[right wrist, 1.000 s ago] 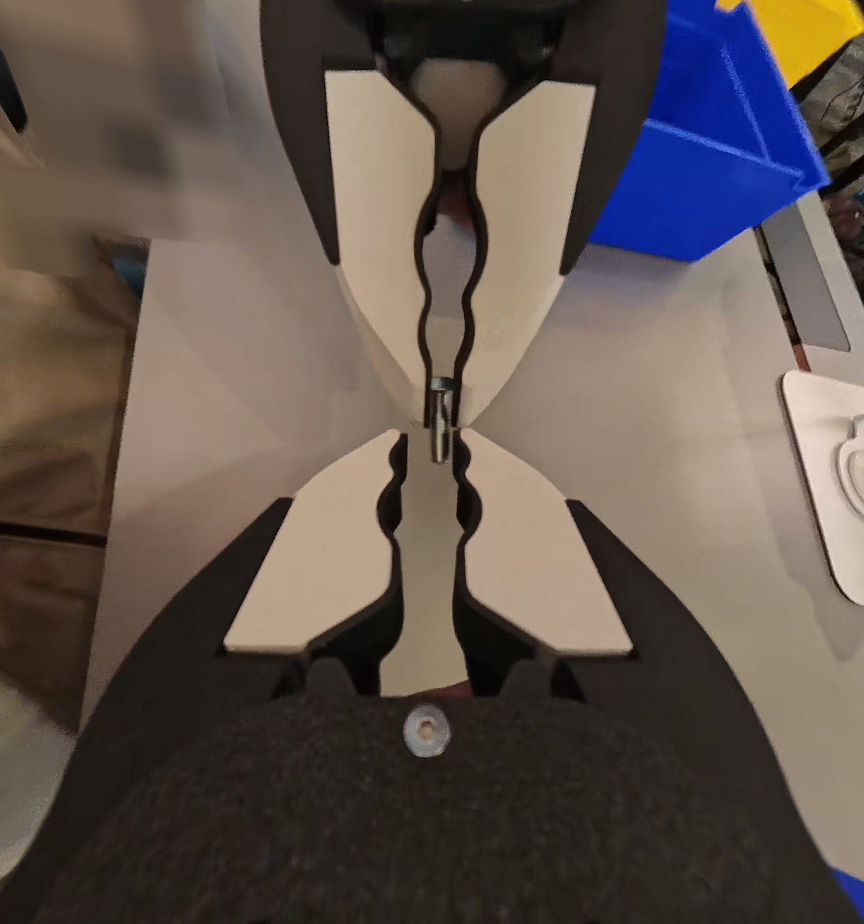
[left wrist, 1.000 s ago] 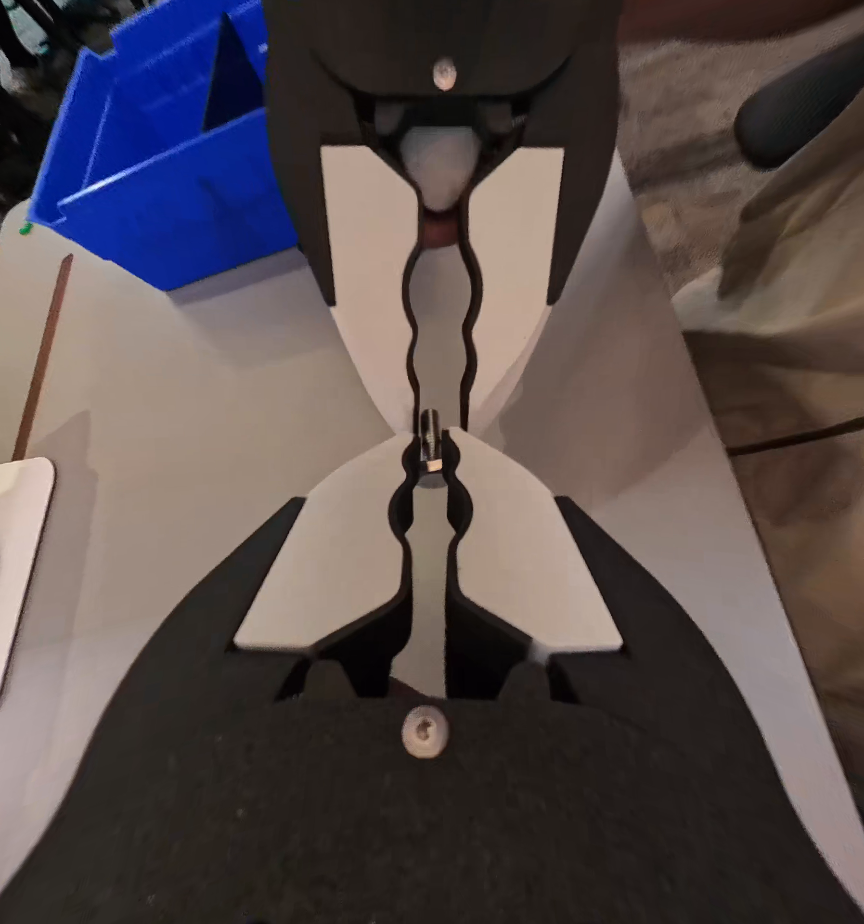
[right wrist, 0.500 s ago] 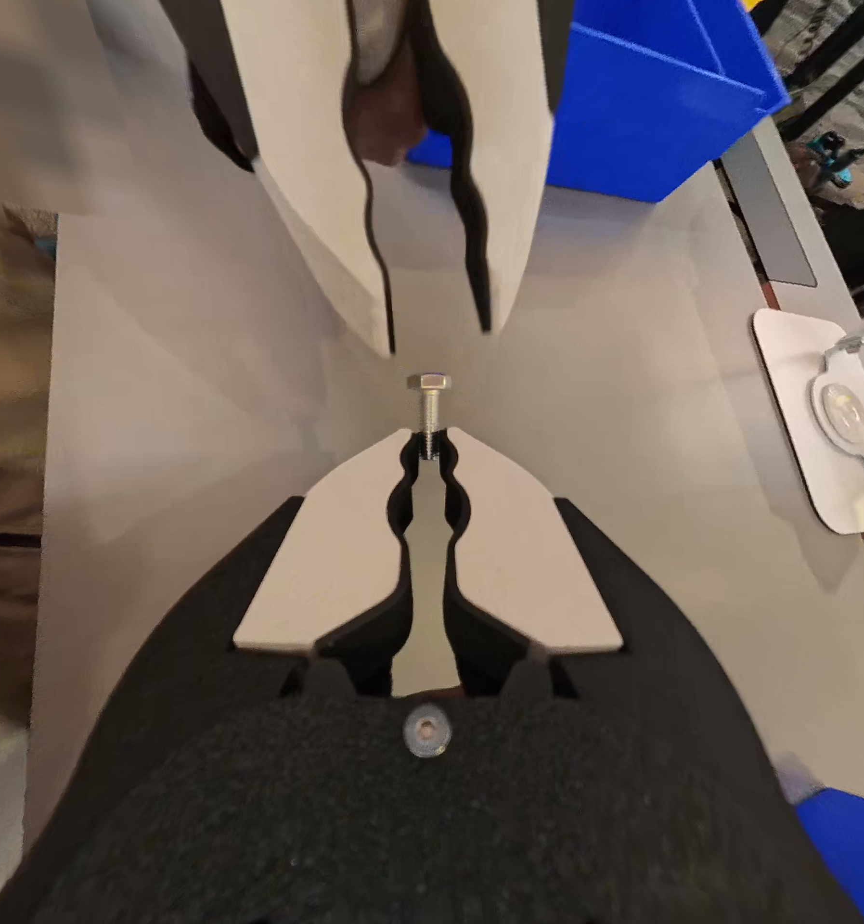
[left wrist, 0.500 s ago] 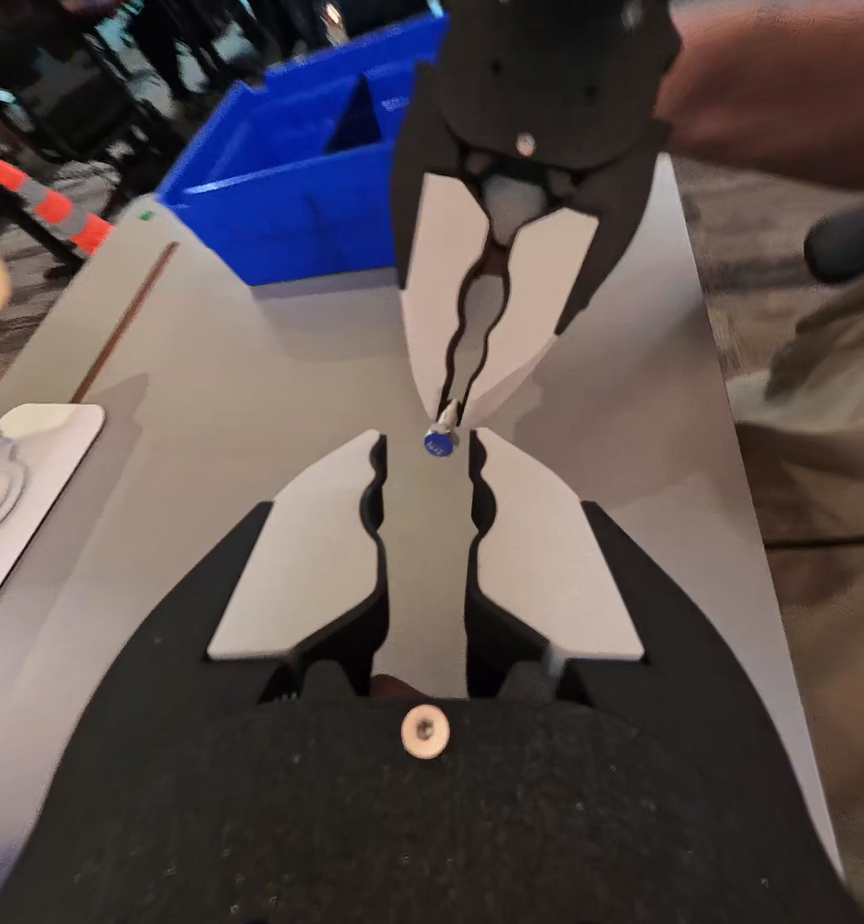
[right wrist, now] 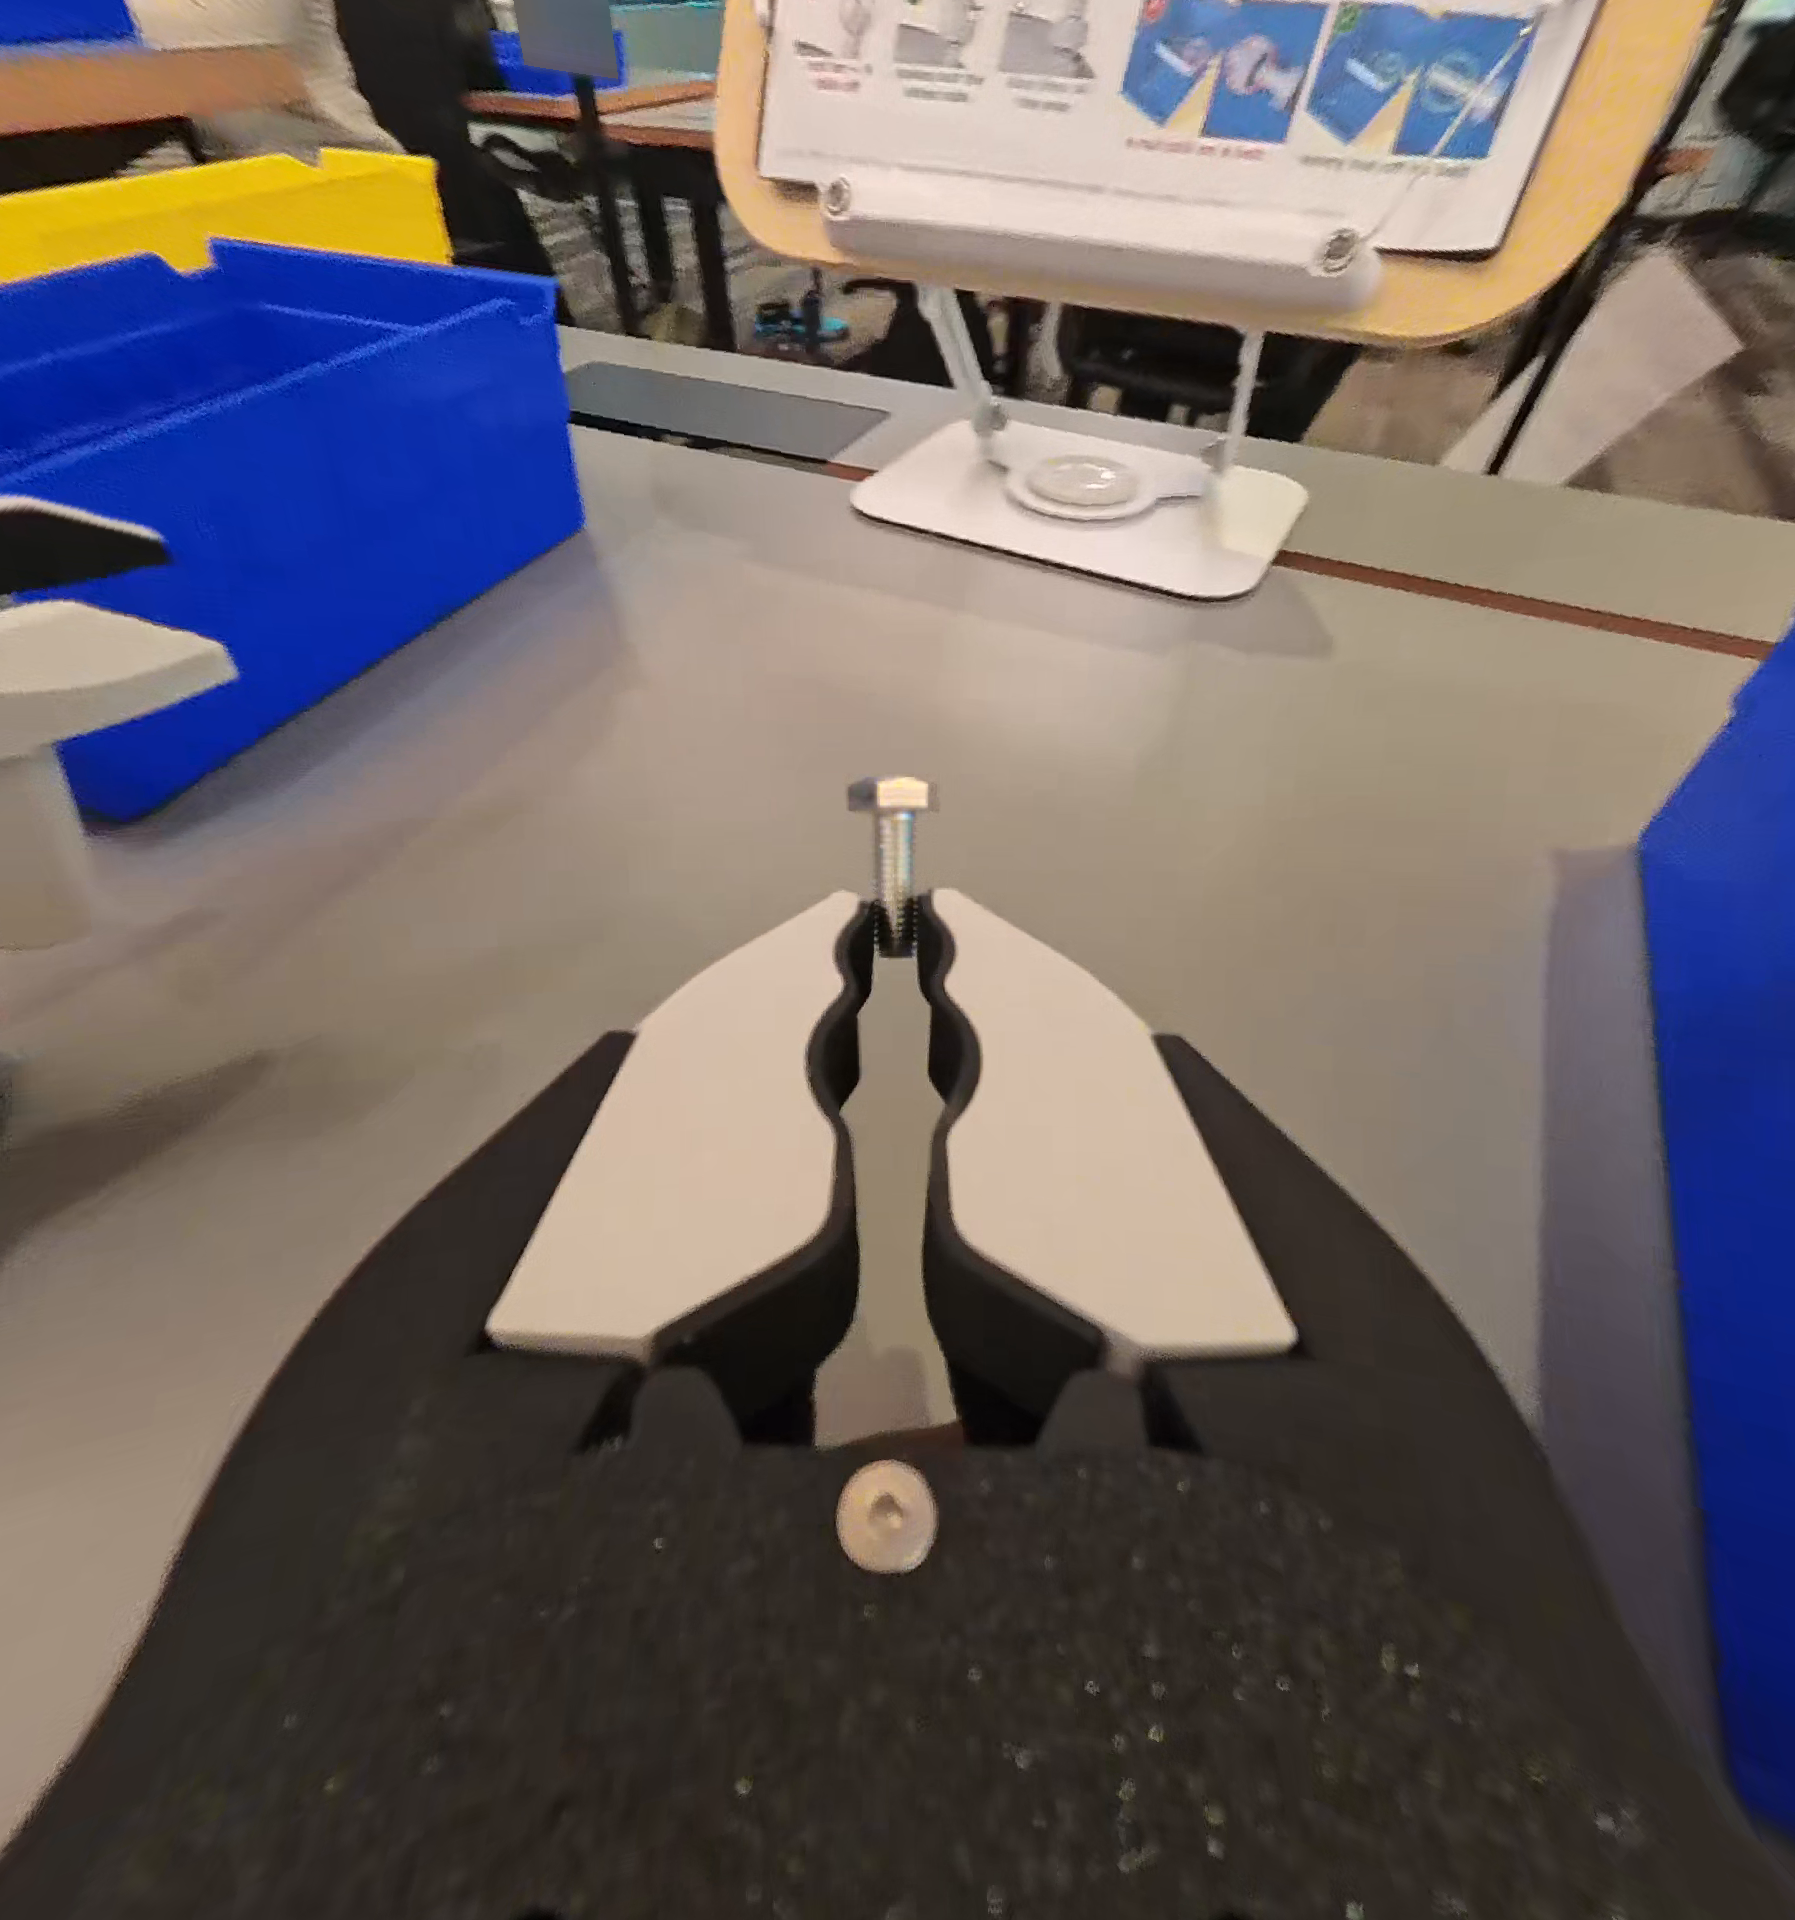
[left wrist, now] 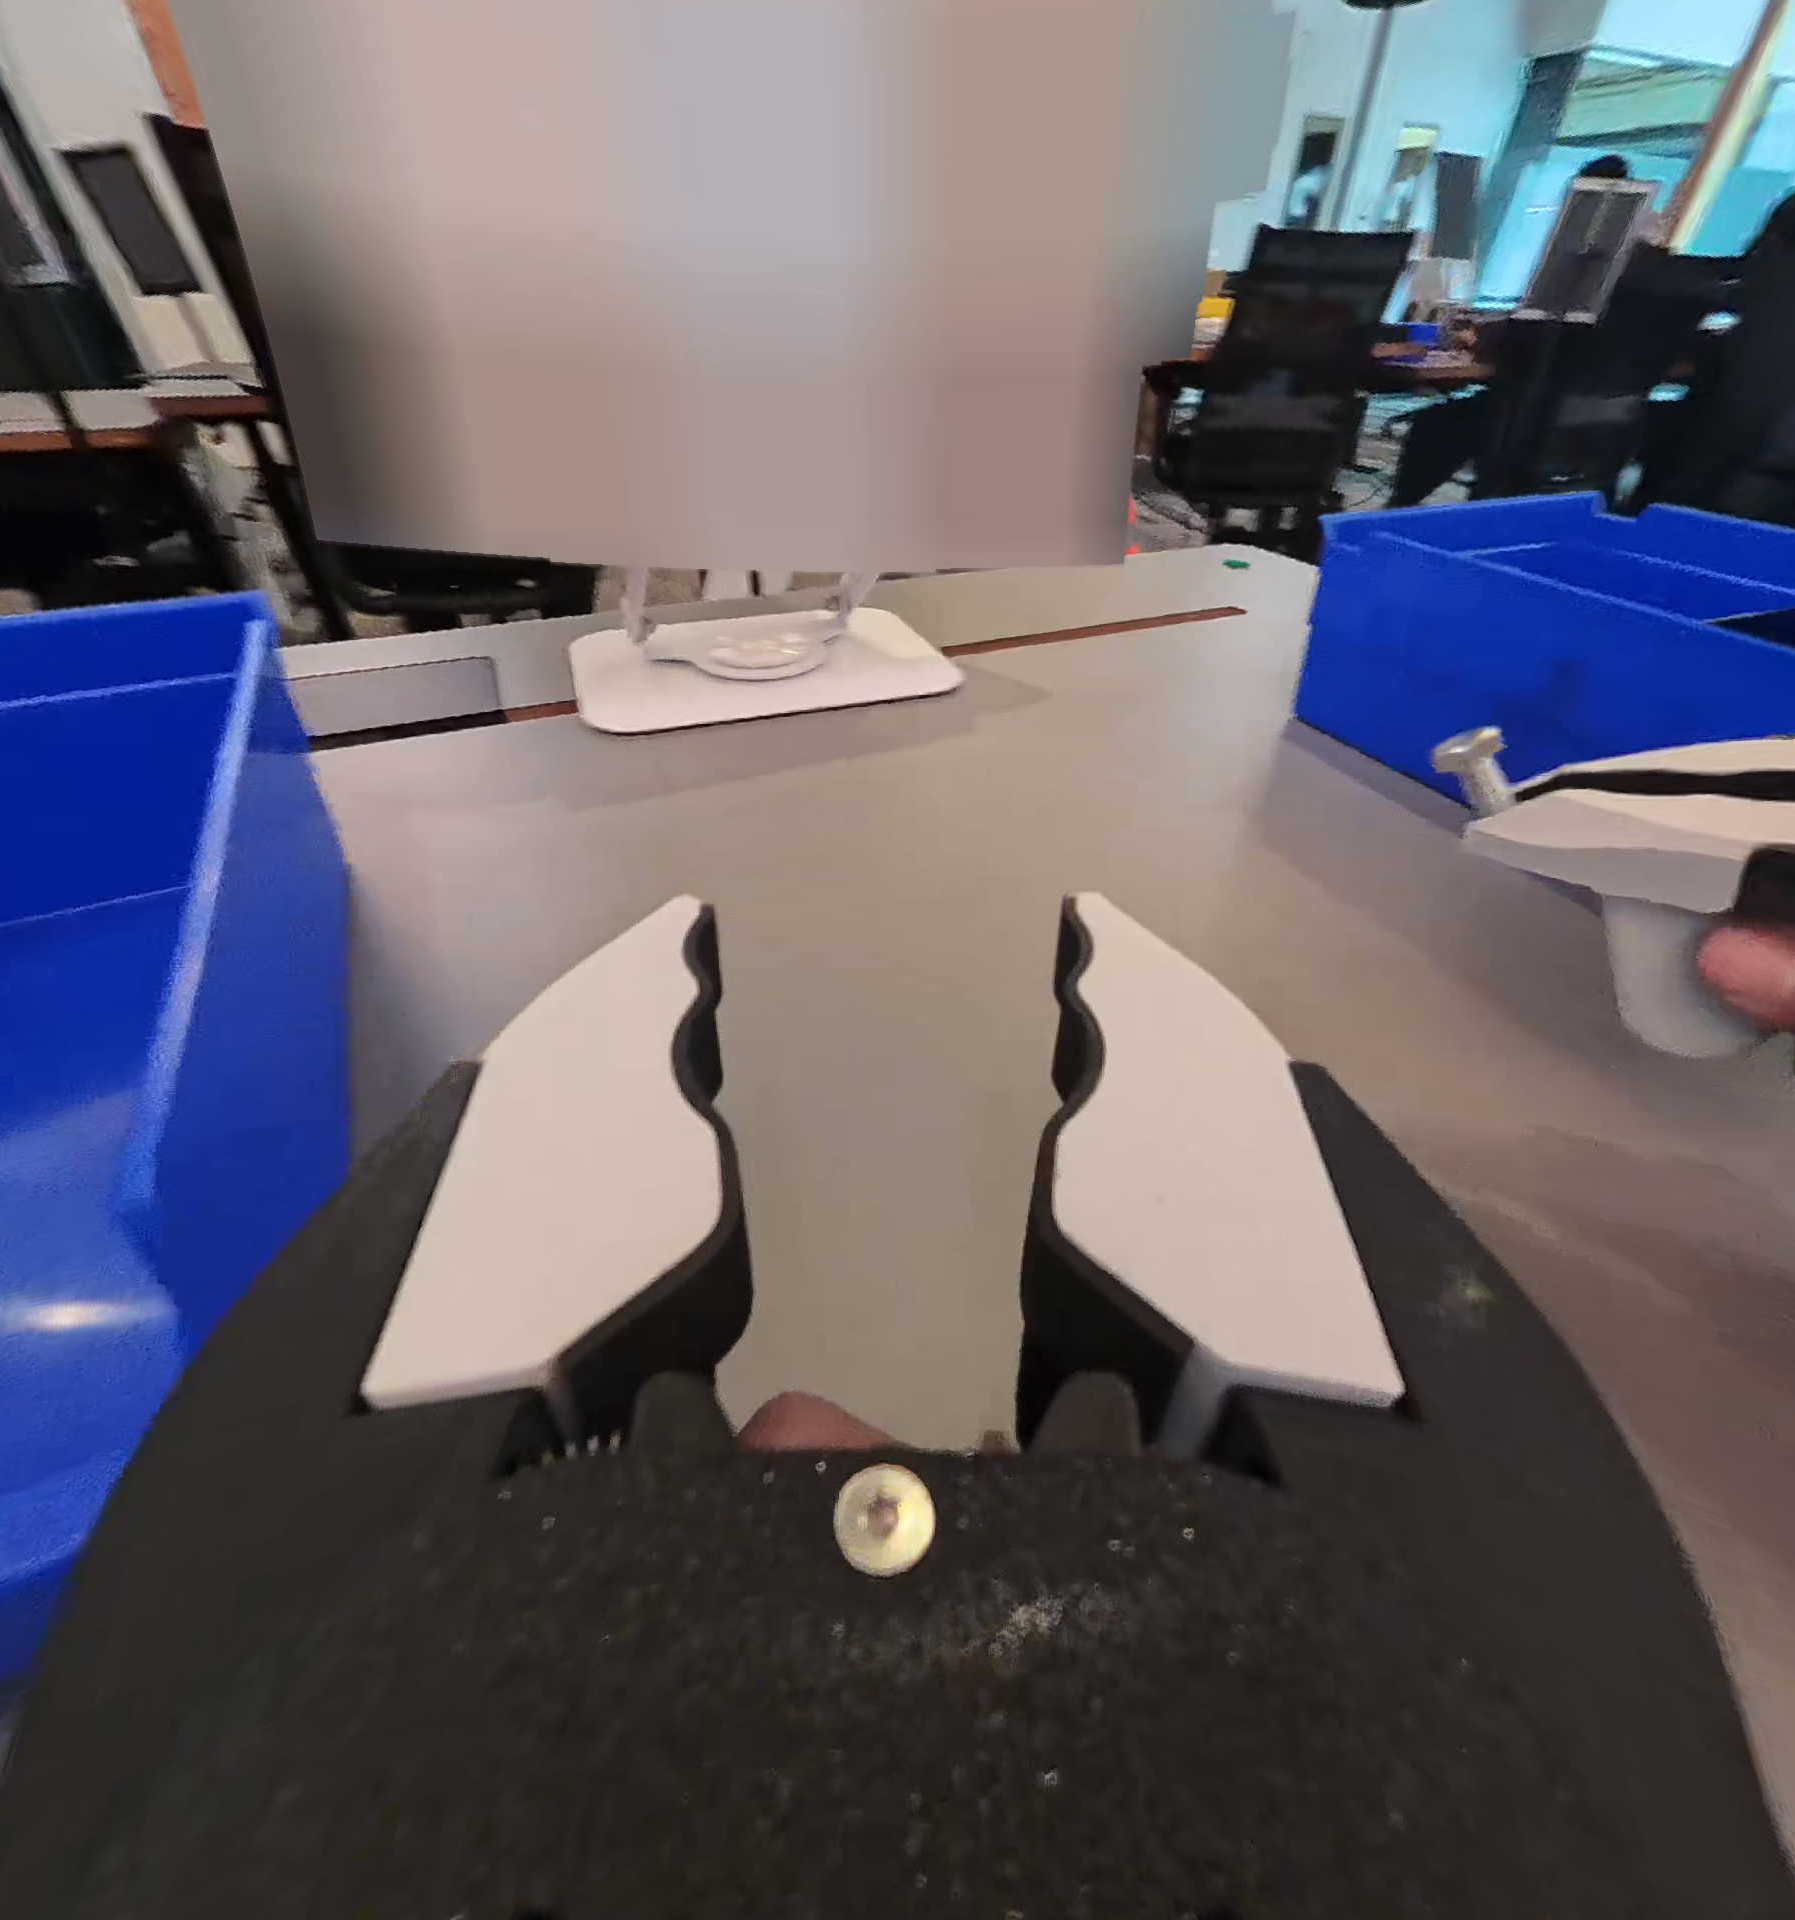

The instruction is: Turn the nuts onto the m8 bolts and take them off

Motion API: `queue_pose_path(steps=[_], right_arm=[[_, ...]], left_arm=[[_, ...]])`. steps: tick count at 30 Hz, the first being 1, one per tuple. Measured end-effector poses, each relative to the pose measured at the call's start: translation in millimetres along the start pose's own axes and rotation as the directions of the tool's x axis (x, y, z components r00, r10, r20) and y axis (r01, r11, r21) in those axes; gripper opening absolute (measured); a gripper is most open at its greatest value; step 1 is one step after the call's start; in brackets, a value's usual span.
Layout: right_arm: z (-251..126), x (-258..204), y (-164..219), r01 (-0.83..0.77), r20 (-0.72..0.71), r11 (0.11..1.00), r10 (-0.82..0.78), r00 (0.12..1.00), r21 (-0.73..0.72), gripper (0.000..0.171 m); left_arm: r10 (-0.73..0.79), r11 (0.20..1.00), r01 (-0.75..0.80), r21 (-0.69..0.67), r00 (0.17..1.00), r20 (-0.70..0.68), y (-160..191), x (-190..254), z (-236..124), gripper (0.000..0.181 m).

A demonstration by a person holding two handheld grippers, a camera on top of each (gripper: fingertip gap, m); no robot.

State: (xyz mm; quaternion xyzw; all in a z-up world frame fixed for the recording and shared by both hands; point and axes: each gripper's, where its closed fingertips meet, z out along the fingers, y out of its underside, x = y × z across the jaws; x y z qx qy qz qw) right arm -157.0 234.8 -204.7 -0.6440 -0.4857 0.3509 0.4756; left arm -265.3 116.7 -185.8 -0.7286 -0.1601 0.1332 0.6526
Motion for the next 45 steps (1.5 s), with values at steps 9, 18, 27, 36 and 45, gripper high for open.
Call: queue_pose_path(steps=[9,18,27,36,45], right_arm=[[0.9,3.7,1.6,-0.013,-0.049,1.0,0.013,0.999,0.005,0.007],[-19.1,38.2,-32.2,0.021,-0.126,0.999,-0.015,0.992,0.043,0.007],[-48.4,252.4,-98.6,0.041,-0.335,0.979,-0.108,0.936,-0.2,0.007],[-22.6,340.8,25.3,-0.106,-0.174,0.591,-0.059,0.983,-0.8,0.008],[-7.6,342.5,50.2,-0.129,-0.16,0.344,-0.062,0.985,-0.93,0.008]], left_arm=[[-0.068,0.997,0.068,-0.022,0.997,0.039,3.3,-15.9,-5.9,0.059],[-0.045,0.998,0.046,-0.046,0.999,0.019,10.3,-9.1,0.0,0.059],[-0.047,0.996,0.046,-0.074,0.999,-0.009,13.9,-5.0,2.8,0.058],[-0.013,0.997,0.011,-0.071,0.999,-0.03,14.3,0.8,2.7,0.059],[-0.016,0.998,0.014,-0.054,0.999,-0.047,12.1,3.1,1.4,0.059]])
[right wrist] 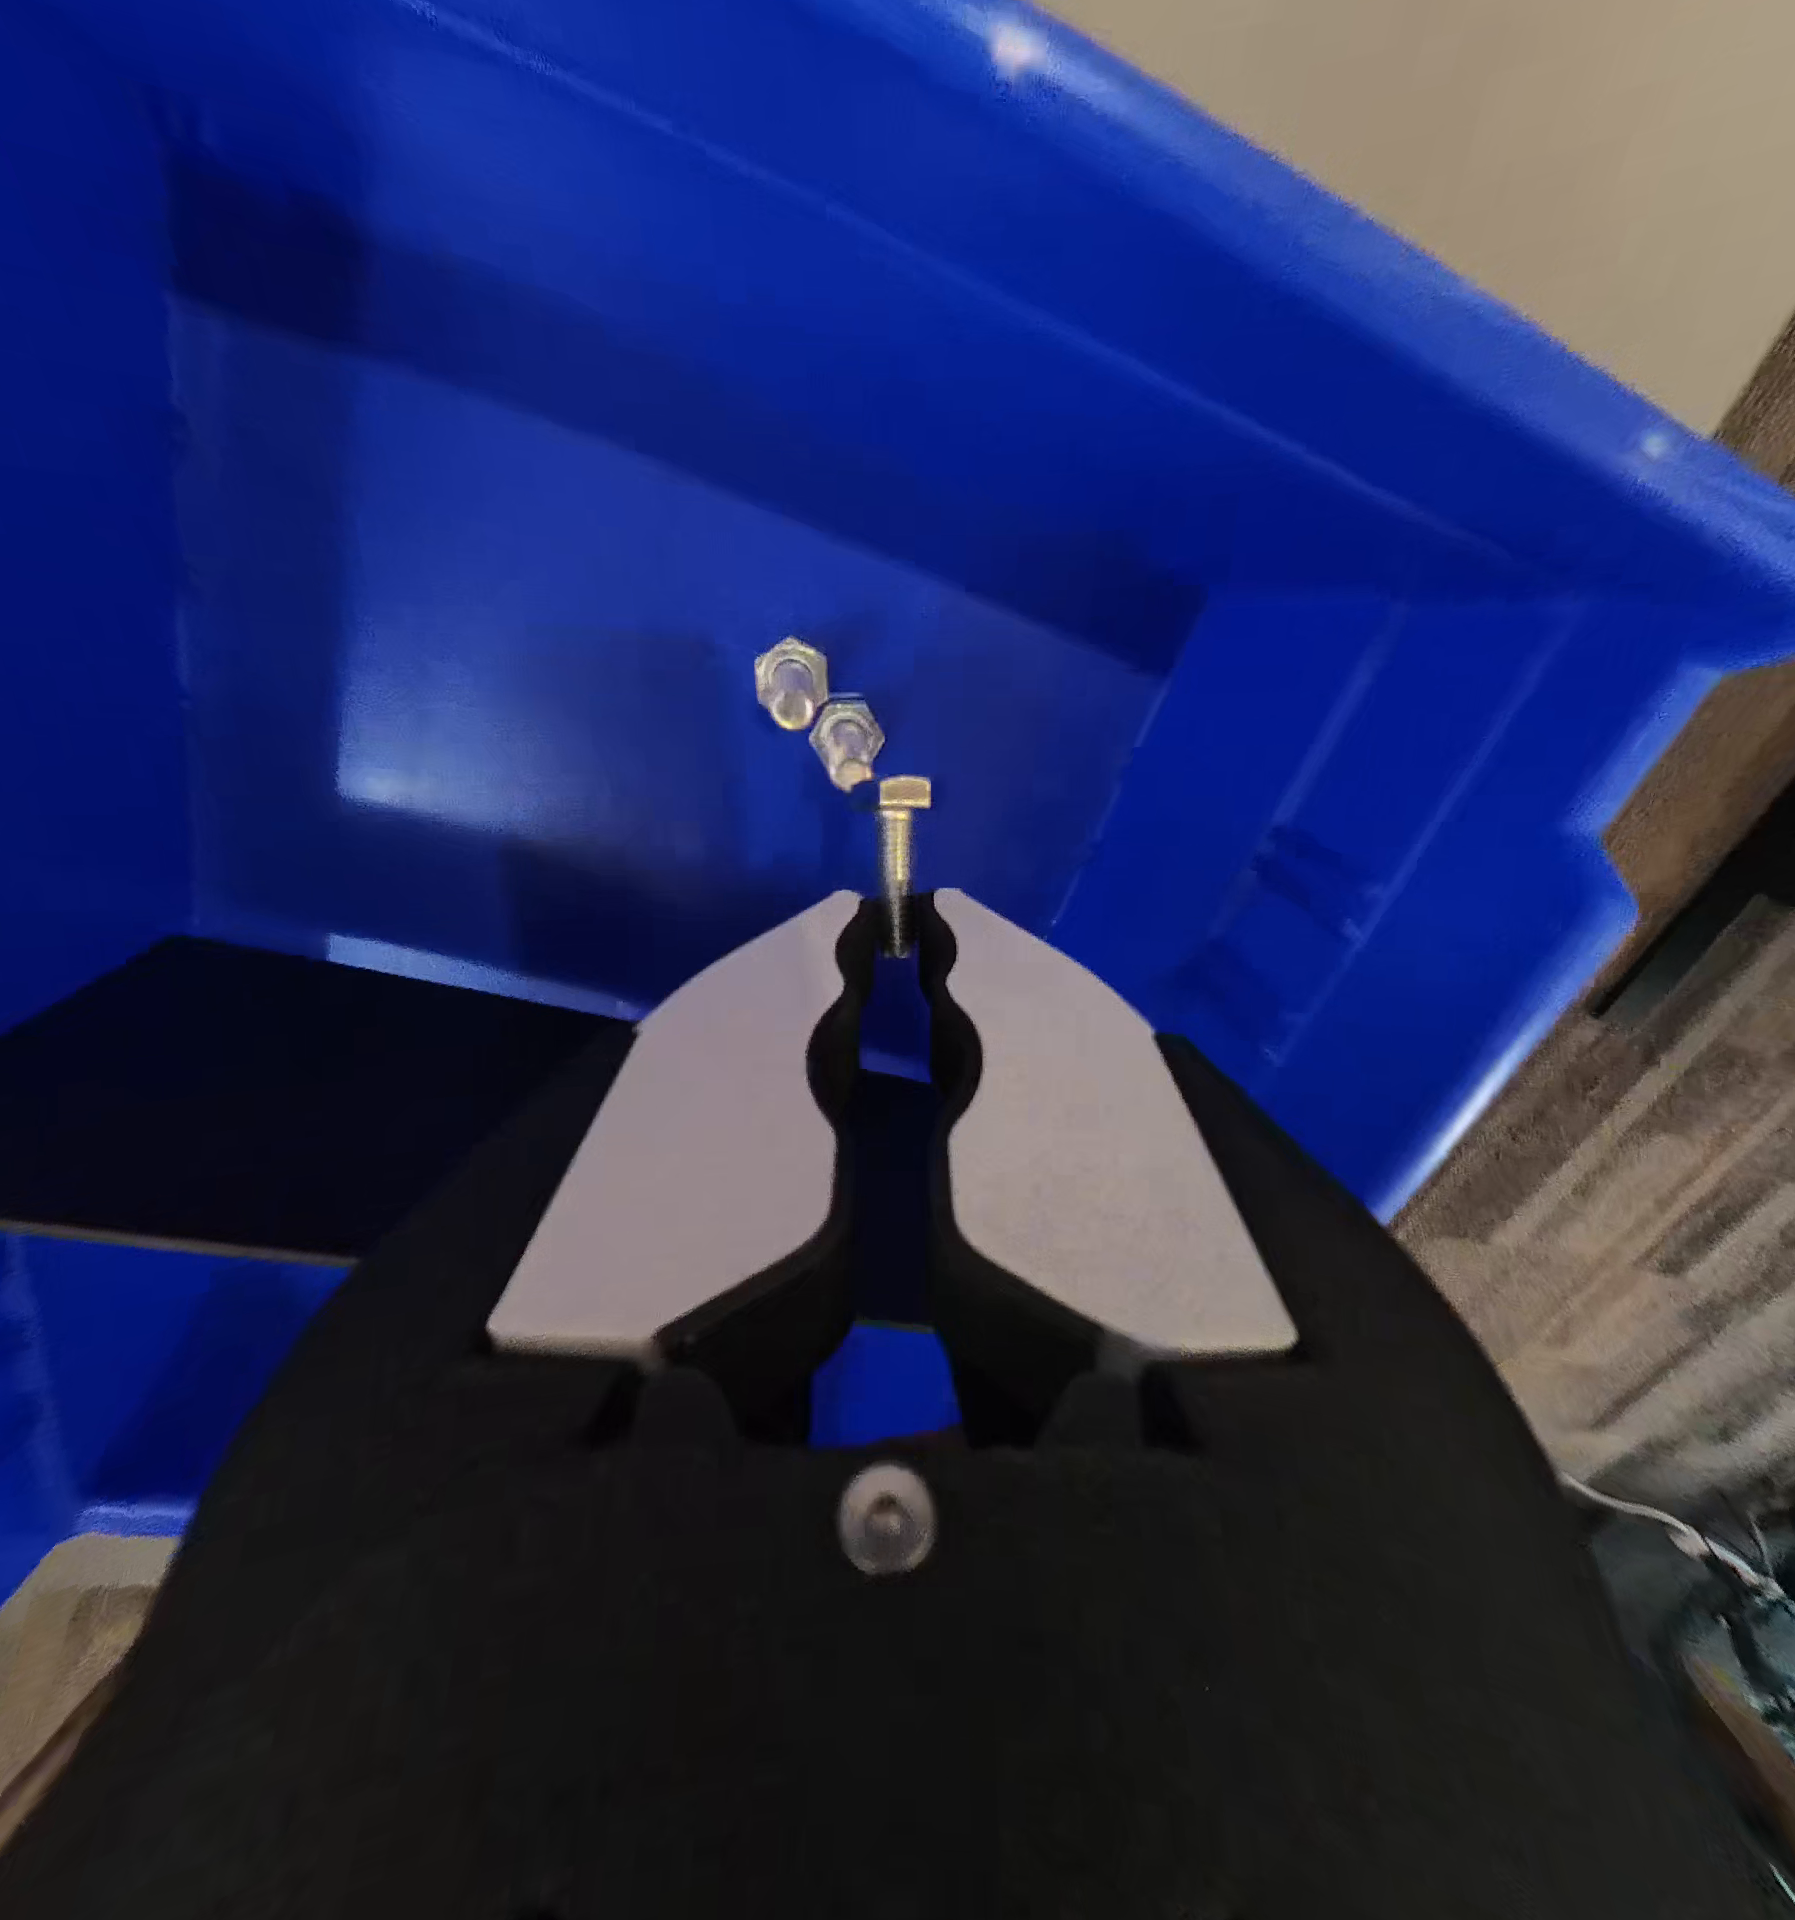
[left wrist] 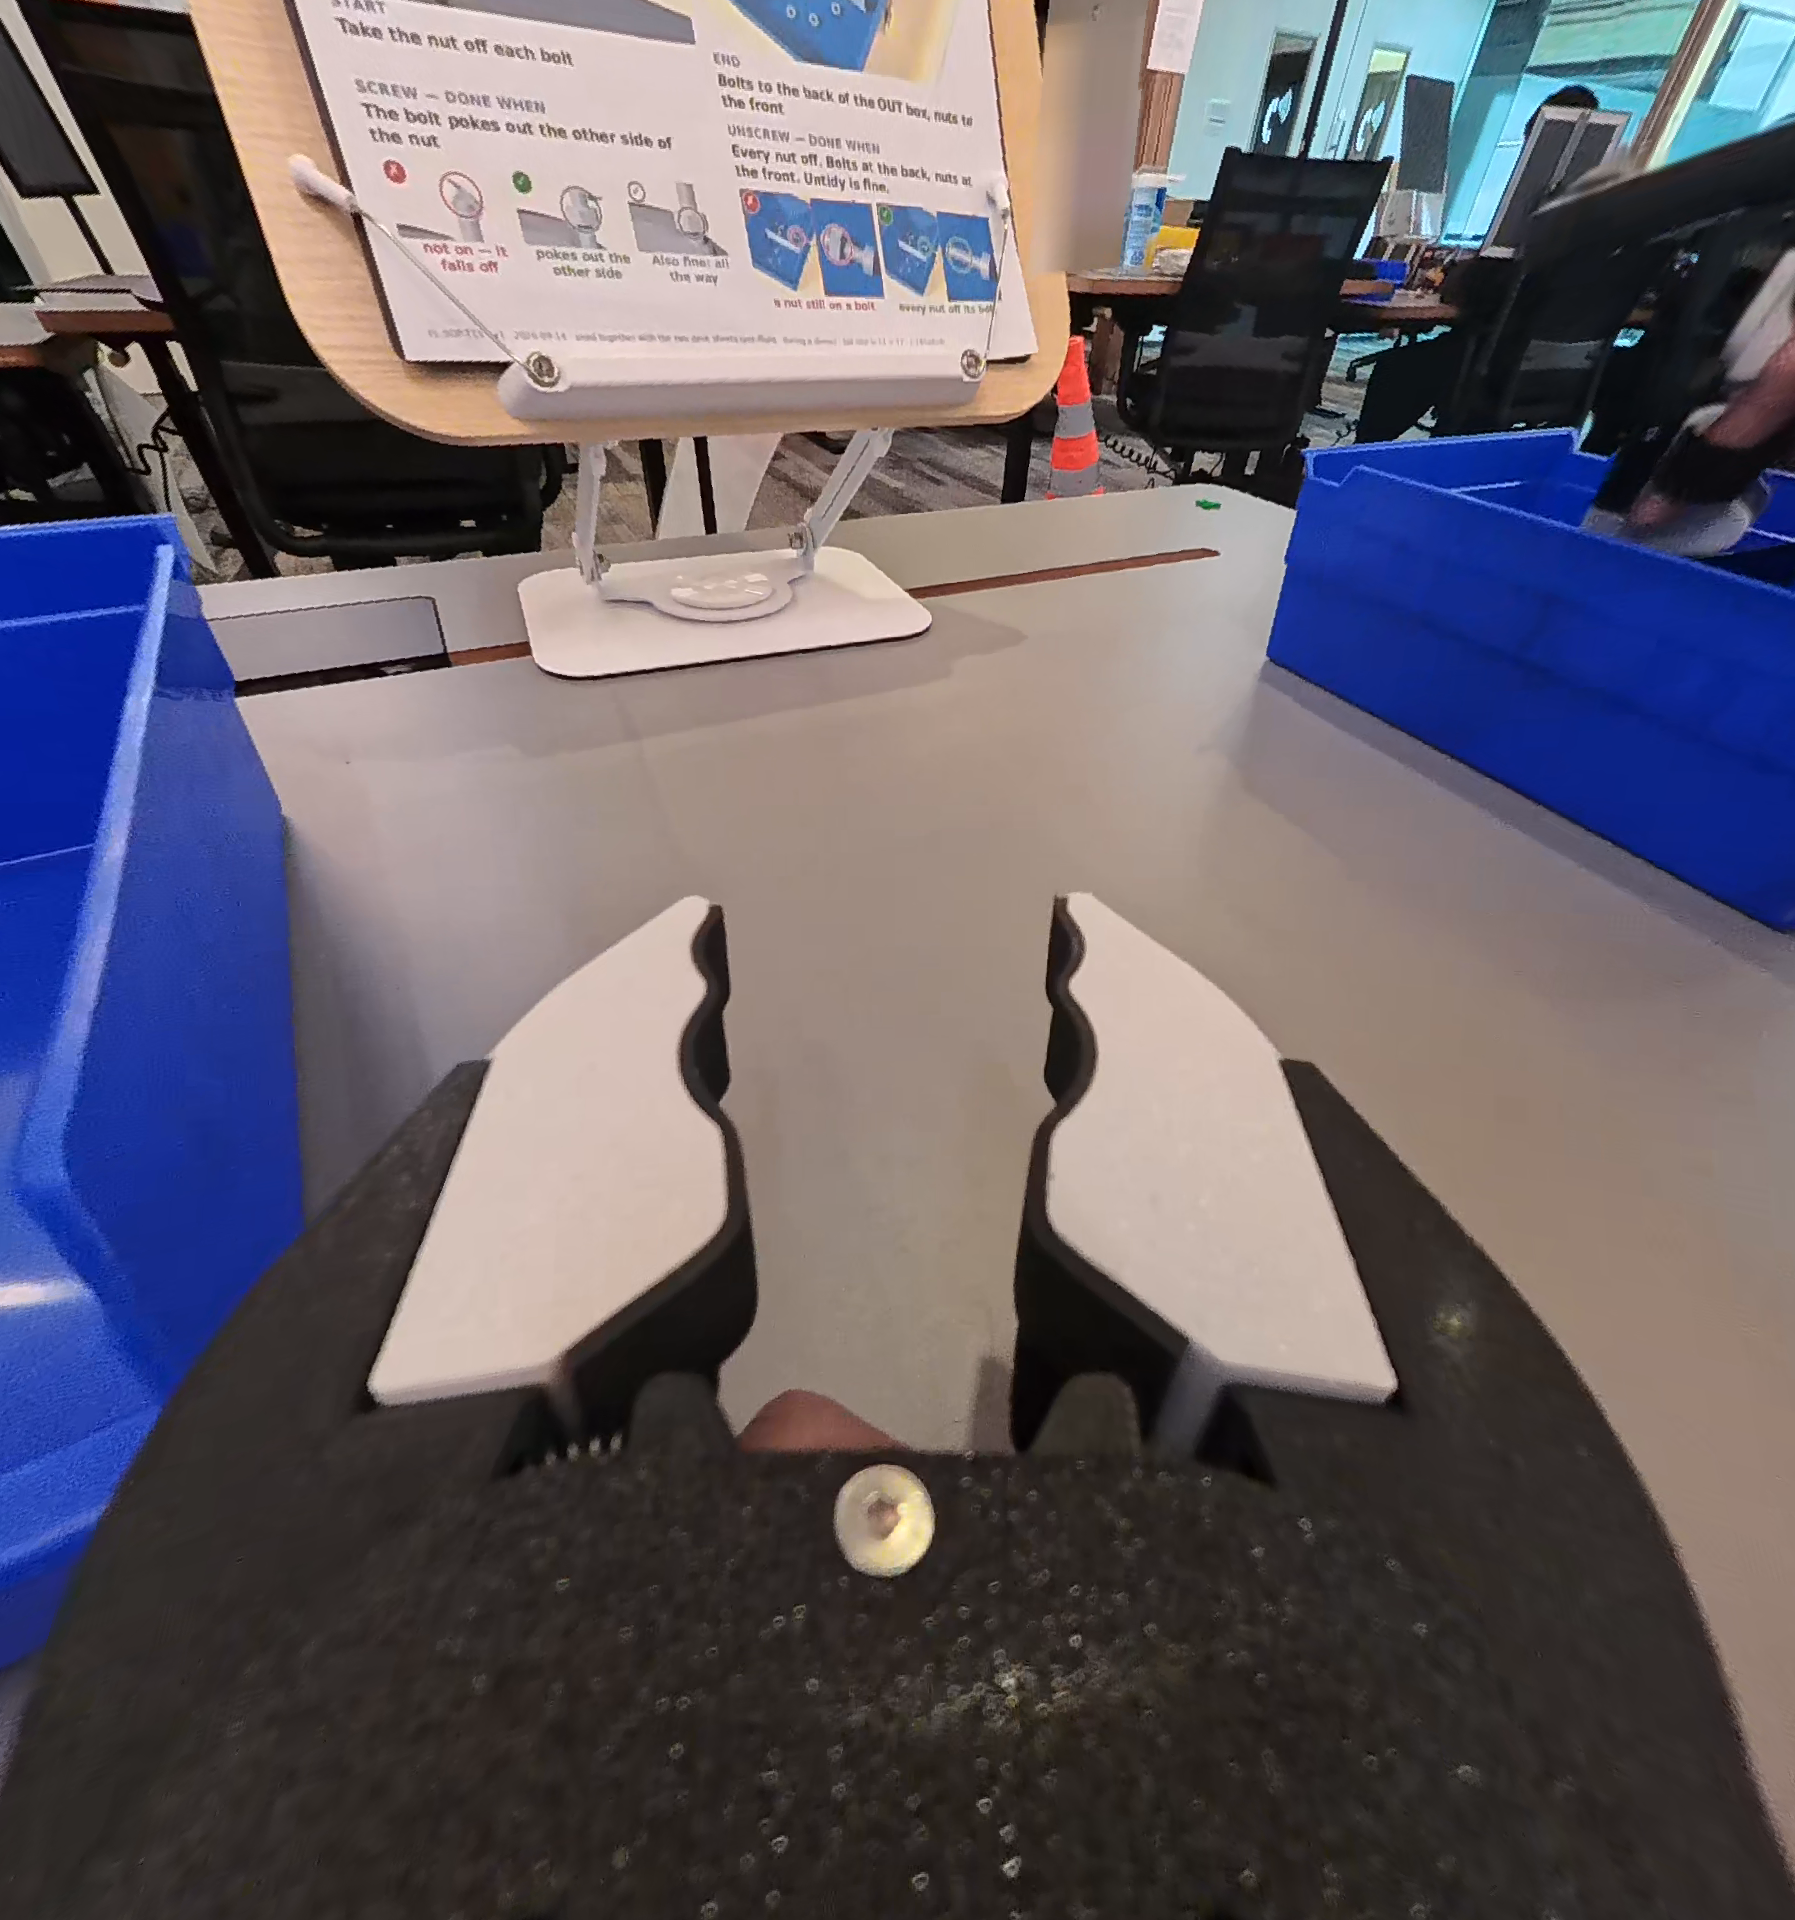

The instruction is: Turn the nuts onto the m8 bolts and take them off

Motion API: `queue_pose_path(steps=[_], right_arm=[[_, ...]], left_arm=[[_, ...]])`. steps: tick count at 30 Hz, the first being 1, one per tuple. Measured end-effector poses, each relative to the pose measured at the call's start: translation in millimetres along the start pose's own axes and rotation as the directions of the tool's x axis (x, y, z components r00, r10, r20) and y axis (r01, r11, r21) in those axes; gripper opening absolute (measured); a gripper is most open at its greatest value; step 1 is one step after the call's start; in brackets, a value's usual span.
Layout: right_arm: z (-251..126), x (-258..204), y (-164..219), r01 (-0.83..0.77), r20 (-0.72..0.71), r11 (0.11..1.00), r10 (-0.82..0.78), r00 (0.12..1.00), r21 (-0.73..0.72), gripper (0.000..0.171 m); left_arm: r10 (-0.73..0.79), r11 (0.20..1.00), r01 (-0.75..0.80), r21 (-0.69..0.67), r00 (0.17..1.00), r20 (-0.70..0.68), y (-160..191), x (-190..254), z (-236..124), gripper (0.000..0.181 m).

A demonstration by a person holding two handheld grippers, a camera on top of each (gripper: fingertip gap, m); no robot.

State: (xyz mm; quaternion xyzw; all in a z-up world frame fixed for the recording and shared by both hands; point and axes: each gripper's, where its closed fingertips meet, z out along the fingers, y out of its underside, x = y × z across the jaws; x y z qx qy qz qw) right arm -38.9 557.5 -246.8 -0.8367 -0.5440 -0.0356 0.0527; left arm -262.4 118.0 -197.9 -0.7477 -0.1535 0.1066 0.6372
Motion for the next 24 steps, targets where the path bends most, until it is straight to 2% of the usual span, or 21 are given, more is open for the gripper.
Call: queue_pose_path(steps=[5,11,14,16,18,21,23,24], right_arm=[[20.5,0.4,4.1,0.008,0.033,0.991,-0.004,0.999,-0.132,0.008],[30.6,0.0,2.4,-0.001,0.048,0.992,0.007,0.999,-0.125,0.01],[2.2,7.1,-7.4,0.024,-0.029,1.0,-0.024,0.999,0.006,0.038],[-40.8,-0.4,-16.9,0.045,-0.091,0.981,-0.028,0.995,0.187,0.043],[-94.5,-25.3,-25.8,0.094,-0.185,0.9,-0.015,0.983,0.425,0.043],[-158.9,-114.6,-22.2,0.243,-0.273,0.649,-0.055,0.96,0.721,0.044],[-176.8,-185.4,-9.7,0.279,-0.281,0.46,-0.067,0.957,0.843,0.043],[-174.9,-217.1,-2.8,0.271,-0.267,0.397,-0.068,0.961,0.877,0.042]], left_arm=[[0.009,1.0,-0.009,0.002,1.0,-0.006,-0.2,1.2,0.6,0.059],[0.03,1.0,-0.03,0.003,1.0,-0.004,-0.1,2.3,0.3,0.059],[0.038,0.999,-0.038,0.001,0.999,-0.008,0.4,4.0,0.1,0.059],[0.038,0.999,-0.038,0.006,0.999,-0.016,-0.3,4.9,0.1,0.059],[0.031,0.999,-0.031,0.009,0.999,-0.019,-0.7,4.8,0.1,0.059],[0.019,1.0,-0.019,-0.005,1.0,-0.015,1.5,3.5,0.6,0.059],[0.019,0.999,-0.02,-0.025,1.0,-0.022,4.0,4.1,1.8,0.06],[0.02,0.999,-0.021,-0.028,1.0,-0.022,4.2,4.3,1.7,0.061]])
